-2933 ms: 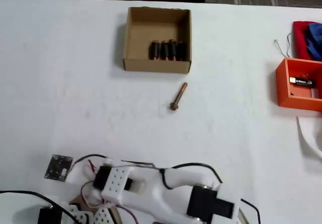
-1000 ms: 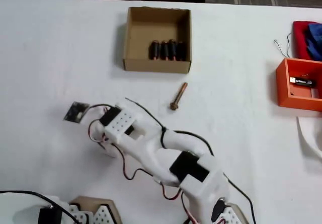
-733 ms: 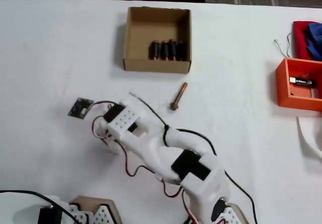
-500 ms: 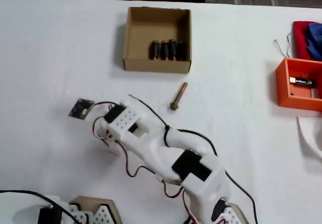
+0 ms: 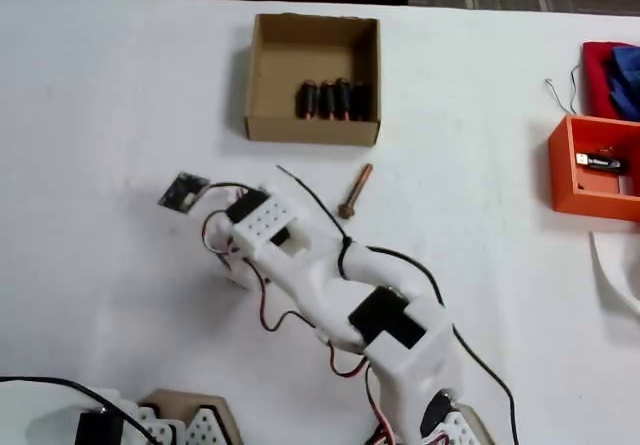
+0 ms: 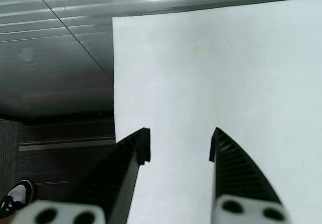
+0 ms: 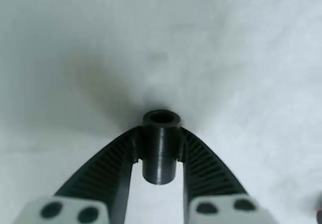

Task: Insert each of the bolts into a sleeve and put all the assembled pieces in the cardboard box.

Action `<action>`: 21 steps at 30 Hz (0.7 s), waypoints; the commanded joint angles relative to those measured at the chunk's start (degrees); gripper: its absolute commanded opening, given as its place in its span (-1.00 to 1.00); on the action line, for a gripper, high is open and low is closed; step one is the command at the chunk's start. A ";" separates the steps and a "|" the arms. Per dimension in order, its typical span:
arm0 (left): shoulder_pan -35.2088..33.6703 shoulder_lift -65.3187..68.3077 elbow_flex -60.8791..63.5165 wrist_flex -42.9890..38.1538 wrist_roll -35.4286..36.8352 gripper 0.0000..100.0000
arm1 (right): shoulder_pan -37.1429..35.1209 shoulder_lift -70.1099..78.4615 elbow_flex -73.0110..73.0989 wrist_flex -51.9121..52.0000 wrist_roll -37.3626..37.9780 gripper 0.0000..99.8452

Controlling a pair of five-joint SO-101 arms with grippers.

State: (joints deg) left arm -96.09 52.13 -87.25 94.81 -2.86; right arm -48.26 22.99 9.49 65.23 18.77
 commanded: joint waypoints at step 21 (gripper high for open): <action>30.33 -1.14 11.47 7.56 -8.18 -0.56 | 16.84 -45.67 -2.37 2.68 0.26 -0.96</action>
State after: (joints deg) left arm -72.35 52.13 -79.43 101.49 -7.96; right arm -34.46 -13.23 9.32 67.69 18.77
